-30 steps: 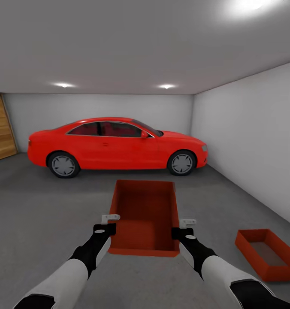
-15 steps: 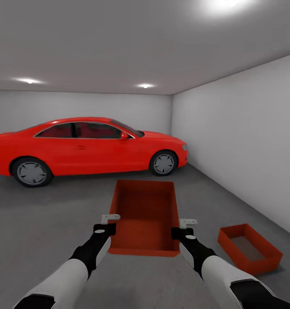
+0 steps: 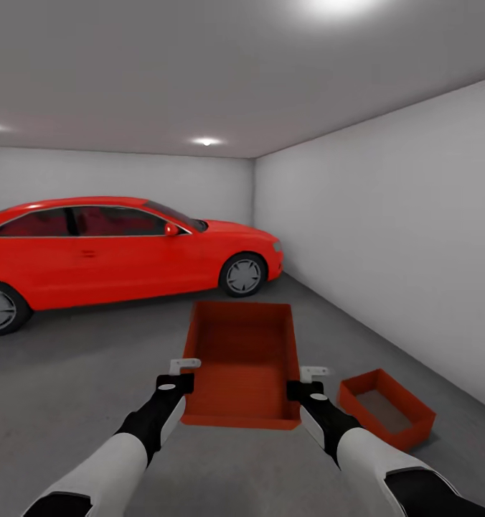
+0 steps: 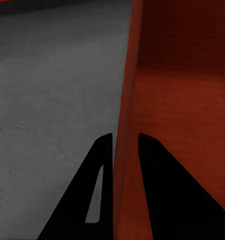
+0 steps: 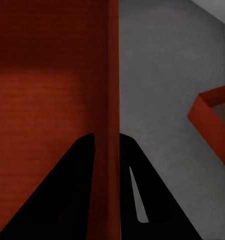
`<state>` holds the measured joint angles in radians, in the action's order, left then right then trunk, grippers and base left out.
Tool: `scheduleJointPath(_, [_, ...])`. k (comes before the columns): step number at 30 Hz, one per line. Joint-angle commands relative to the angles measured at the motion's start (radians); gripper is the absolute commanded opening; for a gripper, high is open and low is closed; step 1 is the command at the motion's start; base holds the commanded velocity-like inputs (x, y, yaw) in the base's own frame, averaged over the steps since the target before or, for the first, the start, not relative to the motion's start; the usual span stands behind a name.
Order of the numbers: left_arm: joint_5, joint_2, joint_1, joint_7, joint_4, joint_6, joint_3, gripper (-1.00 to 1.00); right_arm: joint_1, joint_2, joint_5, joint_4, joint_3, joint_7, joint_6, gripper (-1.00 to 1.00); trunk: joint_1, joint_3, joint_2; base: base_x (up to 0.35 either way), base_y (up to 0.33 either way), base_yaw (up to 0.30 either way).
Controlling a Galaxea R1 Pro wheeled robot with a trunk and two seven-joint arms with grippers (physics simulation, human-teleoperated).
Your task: Move the two storage containers from the living room to the garage. In the garage, place one container on the floor and stack the other container on top of it (either order is fine).
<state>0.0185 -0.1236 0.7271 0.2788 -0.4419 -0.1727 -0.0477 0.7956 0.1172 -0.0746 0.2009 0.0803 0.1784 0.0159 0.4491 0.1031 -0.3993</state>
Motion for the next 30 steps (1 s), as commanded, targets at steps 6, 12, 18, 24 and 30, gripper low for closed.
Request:
scheduleJointPath(6, [-0.014, 0.021, 0.0, 0.033, -0.003, -0.01, 0.002, -1.0, 0.001, -0.022, -0.001, 0.0, -0.004, 0.006, 0.003, -1.0, 0.001, 0.0, -0.001, 0.322, 0.0, -0.29])
scheduleJointPath(12, [-0.014, 0.021, 0.0, 0.033, -0.002, -0.01, 0.002, -1.0, 0.001, -0.023, -0.001, 0.004, -0.005, 0.006, 0.003, -1.0, 0.001, 0.0, -0.001, 0.322, 0.0, -0.29])
scheduleJointPath(18, [-0.014, 0.022, 0.0, 0.033, 0.004, -0.01, 0.002, -1.0, 0.001, -0.022, -0.001, 0.003, -0.004, 0.006, 0.003, -1.0, 0.001, 0.0, -0.001, 0.322, 0.0, -0.29])
scheduleJointPath(24, [-0.014, 0.022, 0.0, 0.032, 0.004, -0.01, 0.002, -1.0, 0.001, -0.022, -0.001, 0.003, -0.004, 0.006, 0.003, -1.0, 0.001, 0.0, -0.001, 0.322, 0.0, -0.29])
scheduleJointPath(30, [-0.014, 0.022, 0.0, 0.033, 0.003, -0.01, 0.002, -1.0, 0.001, -0.024, -0.001, 0.003, -0.005, 0.005, 0.003, -1.0, 0.001, 0.0, -0.001, 0.322, 0.0, -0.29])
